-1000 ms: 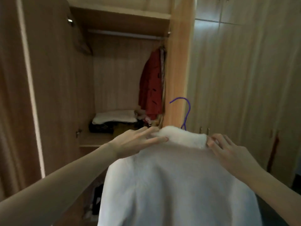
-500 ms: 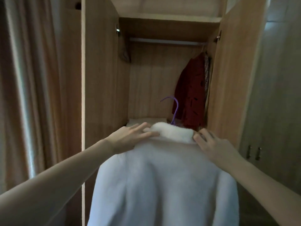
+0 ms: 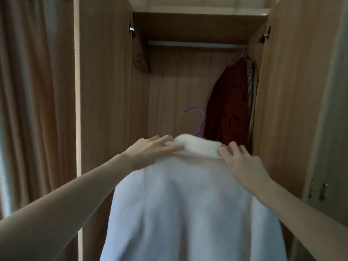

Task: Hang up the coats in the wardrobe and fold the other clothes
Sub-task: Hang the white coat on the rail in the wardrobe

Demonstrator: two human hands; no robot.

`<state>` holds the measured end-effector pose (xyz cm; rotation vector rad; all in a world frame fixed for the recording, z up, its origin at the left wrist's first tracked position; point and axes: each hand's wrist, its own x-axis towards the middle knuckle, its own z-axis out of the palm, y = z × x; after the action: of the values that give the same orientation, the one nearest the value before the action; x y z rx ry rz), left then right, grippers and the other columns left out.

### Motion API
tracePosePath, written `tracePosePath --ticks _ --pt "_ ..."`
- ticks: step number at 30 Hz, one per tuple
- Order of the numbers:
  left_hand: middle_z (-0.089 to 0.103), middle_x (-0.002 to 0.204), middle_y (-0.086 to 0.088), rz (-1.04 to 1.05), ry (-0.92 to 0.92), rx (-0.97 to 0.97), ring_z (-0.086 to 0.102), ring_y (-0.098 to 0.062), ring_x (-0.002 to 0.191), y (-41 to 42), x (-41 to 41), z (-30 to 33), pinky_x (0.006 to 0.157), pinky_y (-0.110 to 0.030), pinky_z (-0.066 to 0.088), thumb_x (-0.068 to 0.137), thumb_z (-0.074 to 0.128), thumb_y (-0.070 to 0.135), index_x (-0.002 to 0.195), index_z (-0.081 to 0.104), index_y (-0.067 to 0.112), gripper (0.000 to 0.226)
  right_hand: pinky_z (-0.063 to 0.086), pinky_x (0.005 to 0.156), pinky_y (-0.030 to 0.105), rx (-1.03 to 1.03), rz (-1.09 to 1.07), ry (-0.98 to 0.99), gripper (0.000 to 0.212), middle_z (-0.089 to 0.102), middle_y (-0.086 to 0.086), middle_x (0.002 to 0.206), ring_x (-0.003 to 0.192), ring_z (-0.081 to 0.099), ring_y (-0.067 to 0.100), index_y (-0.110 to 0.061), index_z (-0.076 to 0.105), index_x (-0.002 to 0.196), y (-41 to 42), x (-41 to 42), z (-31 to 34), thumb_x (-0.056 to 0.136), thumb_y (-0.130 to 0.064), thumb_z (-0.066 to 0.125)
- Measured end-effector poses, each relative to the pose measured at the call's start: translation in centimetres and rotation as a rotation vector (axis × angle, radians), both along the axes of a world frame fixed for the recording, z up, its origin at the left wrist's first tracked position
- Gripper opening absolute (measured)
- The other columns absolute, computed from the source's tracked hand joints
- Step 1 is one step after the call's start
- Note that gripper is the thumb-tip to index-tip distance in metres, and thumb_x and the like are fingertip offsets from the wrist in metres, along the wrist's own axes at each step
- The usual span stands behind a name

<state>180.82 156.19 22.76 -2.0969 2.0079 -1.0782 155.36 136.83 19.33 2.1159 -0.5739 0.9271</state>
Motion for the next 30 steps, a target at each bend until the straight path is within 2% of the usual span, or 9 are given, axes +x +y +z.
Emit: tracePosePath --ticks 5,9,13,15,18,21,23,27,30 --pt "0.019 0.151 0.001 -0.001 -0.051 -0.007 0.045 -0.024 0.118 -5.8 2.8 1.5 0.066 -0.036 0.056 0.084 0.052 -0.003 0.147 -0.002 0.051 0.099 0.035 0.033 0.027 -0.072 0.034 -0.019 0.029 0.045 0.012 0.090 0.066 0.045 0.026 -0.011 0.048 0.109 -5.9 2.5 2.1 0.083 0.002 0.054" --pt "0.016 0.152 0.001 -0.010 -0.041 -0.023 0.043 -0.023 0.122 -10.2 4.7 3.4 0.075 -0.035 0.055 0.083 0.053 -0.005 0.145 -0.002 0.054 0.102 0.022 0.037 0.023 -0.059 0.062 -0.020 0.041 0.046 0.013 0.090 0.065 0.045 0.027 -0.013 0.046 0.111 -10.5 4.7 4.1 0.075 0.000 0.059" --pt "0.013 0.154 0.001 -0.008 -0.046 -0.019 0.040 -0.024 0.127 -14.5 6.7 4.8 0.076 -0.030 0.054 0.084 0.054 -0.005 0.145 -0.005 0.055 0.105 0.020 0.038 0.022 -0.060 0.085 -0.019 0.039 0.047 0.014 0.089 0.064 0.045 0.028 -0.013 0.044 0.109 -14.6 6.8 5.3 0.073 -0.003 0.055" --pt "0.011 0.155 0.001 0.003 -0.054 -0.016 0.038 -0.023 0.129 -16.4 7.8 5.3 0.074 -0.025 0.049 0.085 0.051 -0.005 0.144 -0.009 0.055 0.103 0.020 0.037 0.022 -0.071 0.079 -0.019 0.039 0.046 0.013 0.088 0.063 0.044 0.027 -0.013 0.045 0.109 -16.5 7.9 5.6 0.073 -0.001 0.056" --pt "0.013 0.153 0.000 -0.010 -0.067 -0.029 0.040 -0.024 0.124 -19.3 9.8 5.8 0.069 -0.025 0.047 0.085 0.052 -0.004 0.146 -0.007 0.052 0.102 0.022 0.034 0.023 -0.092 0.075 -0.017 0.040 0.045 0.011 0.086 0.062 0.043 0.026 -0.011 0.046 0.109 -19.6 9.9 5.9 0.072 0.001 0.056" --pt "0.014 0.151 0.001 0.002 -0.061 -0.009 0.041 -0.025 0.123 -22.1 11.9 5.5 0.073 -0.031 0.053 0.084 0.049 -0.007 0.143 -0.007 0.053 0.101 0.028 0.030 0.025 -0.081 0.080 -0.020 0.043 0.047 0.011 0.086 0.063 0.046 0.028 -0.009 0.048 0.111 -22.2 12.1 5.4 0.069 -0.002 0.056" --pt "0.013 0.151 0.003 0.009 -0.046 0.014 0.040 -0.025 0.123 -23.9 13.7 5.0 0.077 -0.038 0.054 0.083 0.047 -0.009 0.143 -0.006 0.055 0.102 0.027 0.030 0.025 -0.101 0.052 -0.002 0.046 0.047 0.010 0.085 0.063 0.046 0.028 -0.007 0.049 0.112 -24.0 13.8 4.7 0.068 0.003 0.056" --pt "0.012 0.151 0.005 -0.010 -0.048 0.027 0.037 -0.023 0.125 -27.1 17.6 5.3 0.081 -0.037 0.050 0.083 0.046 -0.007 0.147 -0.003 0.054 0.101 0.022 0.033 0.021 -0.115 0.043 -0.036 0.036 0.046 0.010 0.082 0.060 0.047 0.029 -0.008 0.049 0.108 -26.5 17.4 4.5 0.073 -0.001 0.045" --pt "0.011 0.156 0.001 -0.042 -0.066 0.016 0.031 -0.023 0.132 -29.4 20.6 6.7 0.090 -0.039 0.049 0.087 0.046 -0.004 0.148 -0.002 0.053 0.097 0.020 0.034 0.021 -0.146 -0.008 -0.050 0.039 0.046 0.010 0.083 0.061 0.048 0.028 -0.009 0.047 0.110 -28.9 19.9 5.2 0.073 0.004 0.050"
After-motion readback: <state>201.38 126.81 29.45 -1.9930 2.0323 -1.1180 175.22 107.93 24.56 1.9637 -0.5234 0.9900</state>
